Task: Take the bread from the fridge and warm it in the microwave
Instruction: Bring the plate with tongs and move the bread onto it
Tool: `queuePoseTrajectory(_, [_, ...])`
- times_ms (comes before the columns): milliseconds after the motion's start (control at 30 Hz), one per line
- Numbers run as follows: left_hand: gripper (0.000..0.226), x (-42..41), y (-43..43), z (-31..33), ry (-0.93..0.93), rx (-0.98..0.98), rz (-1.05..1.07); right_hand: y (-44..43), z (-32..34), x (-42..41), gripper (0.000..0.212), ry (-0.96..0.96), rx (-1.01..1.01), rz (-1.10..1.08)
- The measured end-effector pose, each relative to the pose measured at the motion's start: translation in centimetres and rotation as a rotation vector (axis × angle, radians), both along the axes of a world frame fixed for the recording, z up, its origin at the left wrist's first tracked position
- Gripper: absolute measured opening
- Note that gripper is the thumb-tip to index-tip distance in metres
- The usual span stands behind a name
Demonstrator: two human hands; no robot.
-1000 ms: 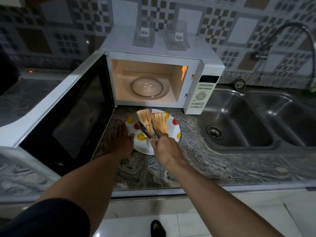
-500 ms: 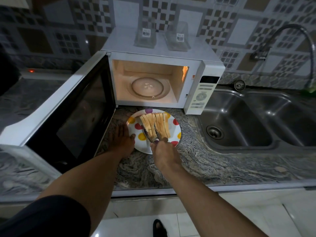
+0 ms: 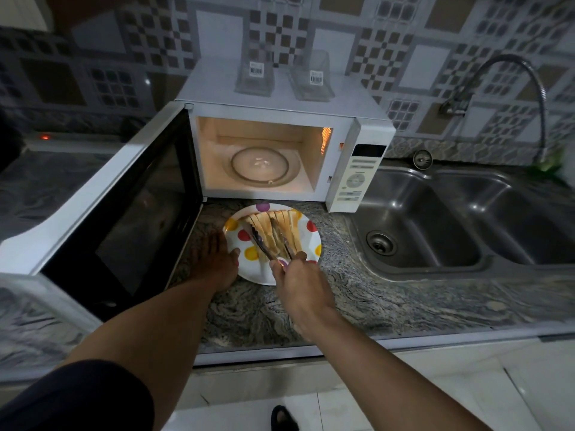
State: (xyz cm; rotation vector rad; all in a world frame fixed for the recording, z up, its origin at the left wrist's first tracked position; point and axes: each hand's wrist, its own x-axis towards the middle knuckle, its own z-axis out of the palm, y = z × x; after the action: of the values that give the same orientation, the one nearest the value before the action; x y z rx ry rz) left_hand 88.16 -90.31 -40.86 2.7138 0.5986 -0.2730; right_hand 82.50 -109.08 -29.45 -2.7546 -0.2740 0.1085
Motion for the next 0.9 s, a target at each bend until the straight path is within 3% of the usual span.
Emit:
queuePoseTrajectory(200, [0.056,0.4,0.7,-0.8,-0.069,-0.03,0.049,-0.6,-0.6,1.6,0.054,-0.008,0.076,-0.03])
queuePoseTrajectory(300, [0.044,-0.3,-1.6,2.0,-0.403,-0.2,0.254,-0.7,-0.9,2.8,0.055,0.033,0.149,-0.036])
queuePoseTrajectory(400, [0.035,-1.5,-3.6,6.2,-0.723,-0.565,0.251,-0.4,-1.4,3.8,0.058,0.104,0.255,-0.055])
queuePoseTrajectory(433, [0.033,-1.5,-3.8,7.1,-0.764,-0.549,0.2,-0.3,-1.6,4.2,0.058,0.131,0.297,-0.057])
queuePoseTrajectory(533, [0.042,-1.2,-4.3,9.7,-0.737,-0.443,0.131,-0.5,-1.6,5.3,0.048,0.229,0.459,-0.033])
queuePoseTrajectory(667, [0.056,0.5,-4.9,12.0,-0.603,-0.667,0.136,-0.9,-0.7,7.2,0.03,0.278,0.633,0.069])
queuePoseTrajectory(800, [0.036,1.3,-5.5,14.3,-0.552,-1.026,0.167,-1.3,0.8,8.2,0.023,0.332,0.721,0.135])
queuePoseTrajectory(900, [0.022,1.2,-6.5,16.0,-0.58,-1.086,0.132,-2.2,2.4,8.5,0.027,0.341,0.744,0.202])
